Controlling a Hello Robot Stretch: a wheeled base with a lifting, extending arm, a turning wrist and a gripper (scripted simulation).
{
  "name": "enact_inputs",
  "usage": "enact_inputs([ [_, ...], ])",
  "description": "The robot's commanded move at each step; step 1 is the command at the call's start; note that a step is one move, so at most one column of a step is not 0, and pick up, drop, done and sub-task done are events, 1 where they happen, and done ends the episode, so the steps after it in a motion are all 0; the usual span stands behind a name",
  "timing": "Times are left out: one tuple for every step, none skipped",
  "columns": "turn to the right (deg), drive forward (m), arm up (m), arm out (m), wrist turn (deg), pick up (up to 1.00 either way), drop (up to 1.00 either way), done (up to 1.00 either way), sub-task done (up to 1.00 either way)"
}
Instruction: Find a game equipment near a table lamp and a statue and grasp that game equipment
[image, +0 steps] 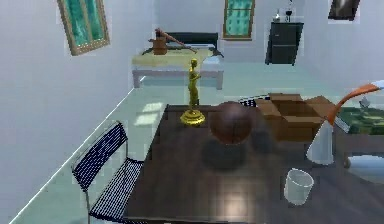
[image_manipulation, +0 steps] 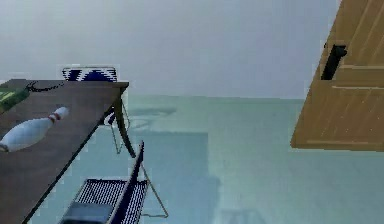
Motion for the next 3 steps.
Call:
enact_inputs([
  [3.0, 0.0, 0.0, 0.0, 0.0, 0.0, 0.0, 0.0, 0.0],
  [0.0, 0.25, 0.0, 0.0, 0.0, 0.0, 0.0, 0.0, 0.0],
  [-45.0, 0.0, 0.0, 0.0, 0.0, 0.0, 0.0, 0.0, 0.0],
])
